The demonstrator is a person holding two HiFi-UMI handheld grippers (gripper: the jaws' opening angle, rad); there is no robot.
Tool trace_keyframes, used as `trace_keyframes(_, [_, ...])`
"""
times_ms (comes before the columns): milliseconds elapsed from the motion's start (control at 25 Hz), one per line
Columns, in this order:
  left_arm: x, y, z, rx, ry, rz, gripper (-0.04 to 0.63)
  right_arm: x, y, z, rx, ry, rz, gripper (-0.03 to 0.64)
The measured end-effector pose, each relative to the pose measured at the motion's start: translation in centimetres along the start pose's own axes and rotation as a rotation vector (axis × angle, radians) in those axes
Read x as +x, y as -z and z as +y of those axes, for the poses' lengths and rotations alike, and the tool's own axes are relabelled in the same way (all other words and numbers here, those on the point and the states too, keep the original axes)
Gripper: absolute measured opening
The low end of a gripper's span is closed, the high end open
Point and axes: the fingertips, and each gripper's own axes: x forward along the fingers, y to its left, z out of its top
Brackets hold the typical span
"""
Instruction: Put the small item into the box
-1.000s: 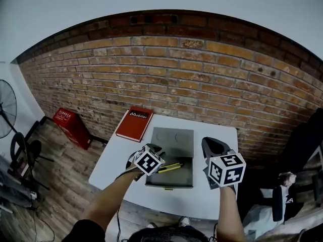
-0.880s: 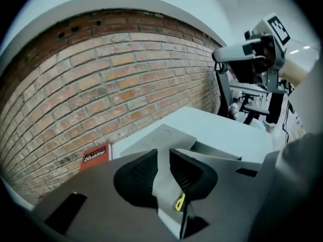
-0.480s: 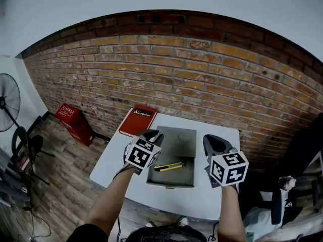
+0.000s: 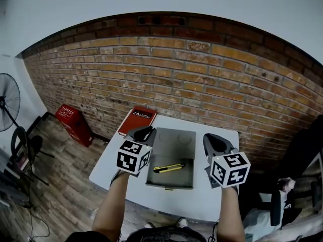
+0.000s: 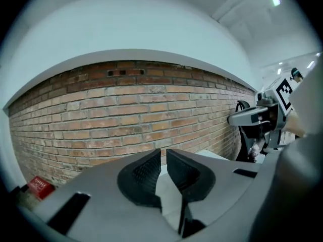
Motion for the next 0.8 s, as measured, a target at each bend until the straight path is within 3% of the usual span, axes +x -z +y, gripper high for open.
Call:
trace_keyframes(240, [-2.2,-1.0,1.0,-0.062,-0.050,-0.062,0.046,-0.2,-0.8,-0.1,0.015,0.004,-0.023,0.020])
trace_keyframes(480, [-3.2,-1.5,2.8,-0.041,-0.110,-0.065,0.037,-0.2,-1.1,-0.5,0.018,0.013,-0.033,0.020])
trace_keyframes(600, [-3.7,-1.1,3.0,-0.067,-0.107,-0.065,0.029,-0.4,-1.1,-0.6,0.029,0.015,-0.034,0.020])
trace_keyframes(800, [-3.7,-0.7,3.1,-0.038,-0.125,-0.044,0.028,-0.5,-1.2,-0.7,0.018,0.026,-0.032,0.020])
